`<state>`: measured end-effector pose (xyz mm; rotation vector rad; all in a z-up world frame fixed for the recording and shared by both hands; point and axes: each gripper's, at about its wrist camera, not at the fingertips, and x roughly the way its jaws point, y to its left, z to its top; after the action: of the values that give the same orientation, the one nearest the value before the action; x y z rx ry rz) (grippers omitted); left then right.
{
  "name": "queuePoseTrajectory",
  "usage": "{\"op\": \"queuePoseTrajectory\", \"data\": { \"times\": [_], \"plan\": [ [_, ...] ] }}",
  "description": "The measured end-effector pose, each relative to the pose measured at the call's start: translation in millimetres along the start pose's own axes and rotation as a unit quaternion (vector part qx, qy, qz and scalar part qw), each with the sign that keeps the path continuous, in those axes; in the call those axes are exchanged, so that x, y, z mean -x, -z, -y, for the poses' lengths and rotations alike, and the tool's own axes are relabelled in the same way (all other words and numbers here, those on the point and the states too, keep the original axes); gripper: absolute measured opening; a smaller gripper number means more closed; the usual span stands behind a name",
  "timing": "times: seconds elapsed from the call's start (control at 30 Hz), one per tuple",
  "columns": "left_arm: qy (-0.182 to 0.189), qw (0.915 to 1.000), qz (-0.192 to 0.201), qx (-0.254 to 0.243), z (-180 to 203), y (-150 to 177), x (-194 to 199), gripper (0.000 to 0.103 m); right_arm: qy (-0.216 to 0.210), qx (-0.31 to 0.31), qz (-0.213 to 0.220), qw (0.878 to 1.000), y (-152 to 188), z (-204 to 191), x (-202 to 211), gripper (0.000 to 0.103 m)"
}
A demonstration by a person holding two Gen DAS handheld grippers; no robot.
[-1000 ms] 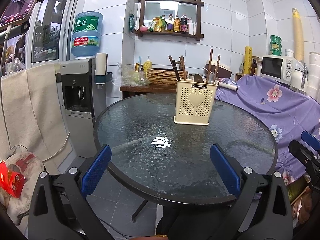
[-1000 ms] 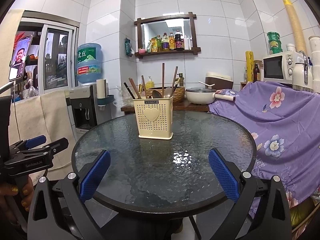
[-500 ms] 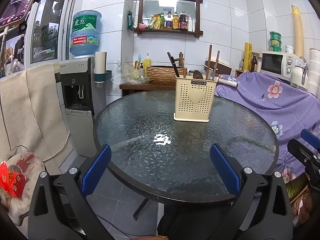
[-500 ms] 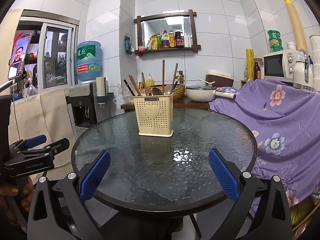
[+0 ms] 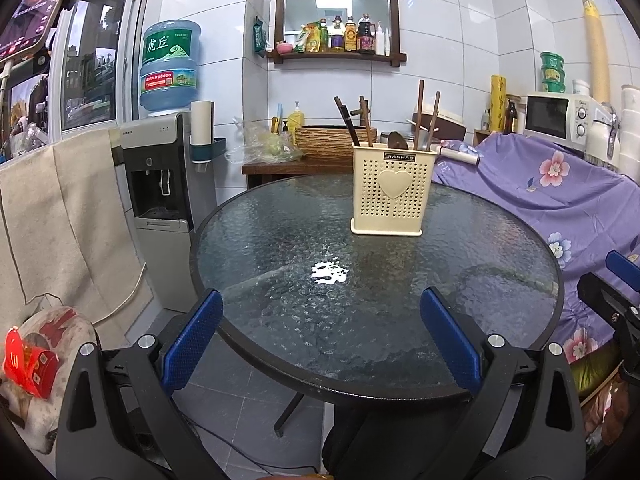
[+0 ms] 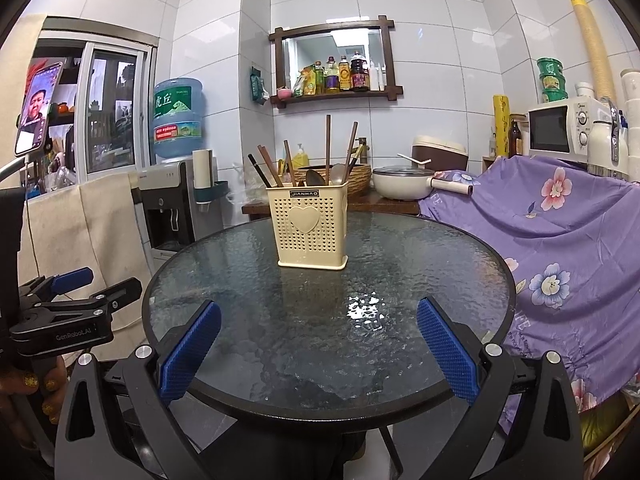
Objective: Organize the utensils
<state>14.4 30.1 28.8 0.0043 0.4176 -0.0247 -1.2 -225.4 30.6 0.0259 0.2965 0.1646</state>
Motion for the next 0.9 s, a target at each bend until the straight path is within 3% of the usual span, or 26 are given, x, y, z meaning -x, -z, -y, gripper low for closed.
{"op": "queuePoseTrajectory", "data": {
  "times": [0.9],
  "plan": [
    [-0.006,0.9998,-0.014,-0.009,4.2,2.5,-4.9,0.097,-0.004,0.002,-0.009,1.000,1.7,-2.4,-4.9,0.097]
  ]
}}
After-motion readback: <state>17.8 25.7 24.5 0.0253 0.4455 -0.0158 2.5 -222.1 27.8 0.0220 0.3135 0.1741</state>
